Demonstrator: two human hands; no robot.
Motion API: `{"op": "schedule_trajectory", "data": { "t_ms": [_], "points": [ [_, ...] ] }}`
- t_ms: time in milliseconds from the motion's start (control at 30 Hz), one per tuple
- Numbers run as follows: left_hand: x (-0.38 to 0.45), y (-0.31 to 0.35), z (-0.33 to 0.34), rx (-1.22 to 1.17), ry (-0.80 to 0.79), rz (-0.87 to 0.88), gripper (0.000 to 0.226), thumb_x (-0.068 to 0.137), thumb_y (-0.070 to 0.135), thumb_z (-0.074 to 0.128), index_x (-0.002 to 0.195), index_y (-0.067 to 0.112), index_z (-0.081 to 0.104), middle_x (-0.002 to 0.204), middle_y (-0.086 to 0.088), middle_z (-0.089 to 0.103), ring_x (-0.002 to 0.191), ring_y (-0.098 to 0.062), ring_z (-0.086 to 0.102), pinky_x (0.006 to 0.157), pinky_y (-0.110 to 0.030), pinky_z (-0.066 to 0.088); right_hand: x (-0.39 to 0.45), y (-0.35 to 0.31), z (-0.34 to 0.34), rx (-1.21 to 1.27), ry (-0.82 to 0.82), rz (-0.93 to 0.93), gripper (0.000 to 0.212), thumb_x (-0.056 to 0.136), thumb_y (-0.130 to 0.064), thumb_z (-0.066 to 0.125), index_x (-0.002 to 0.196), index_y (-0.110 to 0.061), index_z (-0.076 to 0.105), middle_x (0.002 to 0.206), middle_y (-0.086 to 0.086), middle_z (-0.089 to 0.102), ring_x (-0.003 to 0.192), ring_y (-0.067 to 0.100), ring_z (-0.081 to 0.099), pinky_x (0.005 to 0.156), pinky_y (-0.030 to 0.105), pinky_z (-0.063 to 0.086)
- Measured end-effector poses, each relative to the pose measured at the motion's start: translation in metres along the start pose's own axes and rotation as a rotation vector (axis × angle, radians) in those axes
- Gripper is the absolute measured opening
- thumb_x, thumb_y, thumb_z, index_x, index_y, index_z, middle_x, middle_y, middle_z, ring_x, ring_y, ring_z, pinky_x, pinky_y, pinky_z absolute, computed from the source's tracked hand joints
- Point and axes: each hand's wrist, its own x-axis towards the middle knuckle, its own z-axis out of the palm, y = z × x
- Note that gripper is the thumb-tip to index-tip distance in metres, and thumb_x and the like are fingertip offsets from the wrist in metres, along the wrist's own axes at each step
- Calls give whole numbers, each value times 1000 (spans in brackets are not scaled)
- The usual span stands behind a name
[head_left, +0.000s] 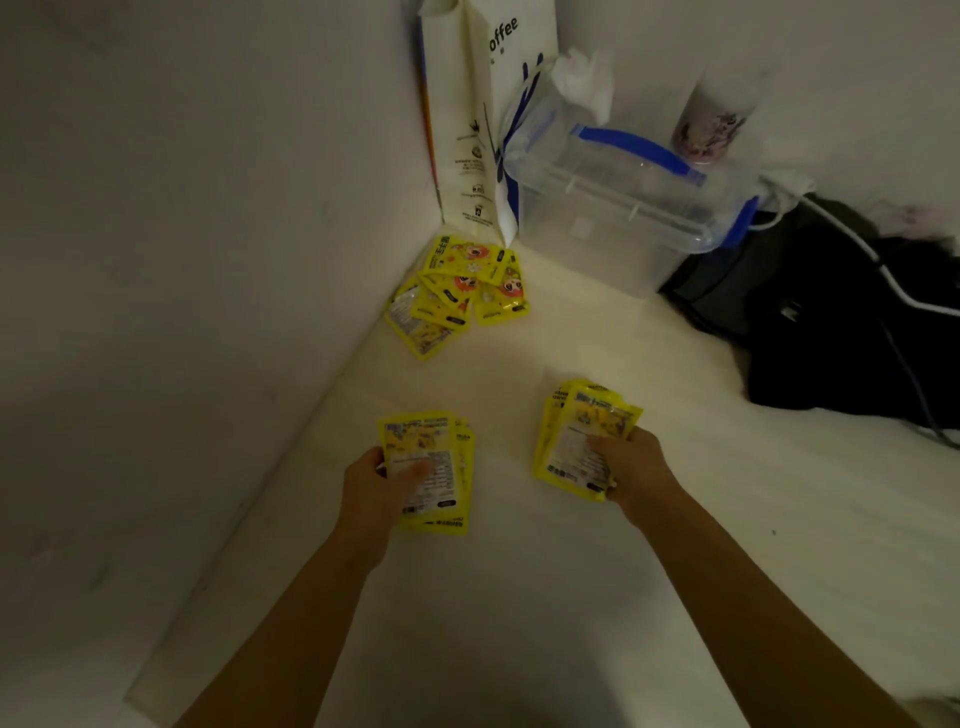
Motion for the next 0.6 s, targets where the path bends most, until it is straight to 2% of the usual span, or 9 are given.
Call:
{"op": "schedule_trajectory", "data": {
  "t_ms": [133, 200, 300, 600],
  "points": [
    [-25, -18, -11, -74, -15, -19, 20, 79, 7, 73, 98, 8, 68, 98, -13, 71, 86, -33, 69, 76, -47, 57, -33, 24, -12, 27, -2, -19, 22, 89, 5, 48, 98, -12, 60, 78, 4, 62, 66, 20, 61, 56, 28, 45],
    [-36, -26, -15, -95, -31, -20, 17, 78, 7, 74, 93, 12, 68, 97, -12, 72, 84, -31, 69, 76, -49, 57, -51, 37, -18, 34, -11, -15, 22, 89, 5, 48, 91, -12, 61, 80, 6, 63, 68, 21, 62, 56, 28, 46],
    [-60, -39, -22, -114, -66, 3, 15, 80, 6, 72, 90, 15, 68, 93, -9, 72, 81, -28, 69, 74, -47, 57, -82, 61, -26, 46, -27, -32, 27, 90, 4, 48, 82, -18, 62, 82, 6, 64, 70, 20, 62, 57, 28, 46],
    [-134, -85, -34, -36, -246, 84, 21, 81, 6, 71, 101, 8, 68, 96, -12, 72, 83, -29, 70, 74, -45, 58, -173, 165, -59, 112, 72, -64, 29, 89, 4, 48, 82, -20, 64, 84, 6, 67, 74, 22, 65, 60, 31, 52]
  ]
}}
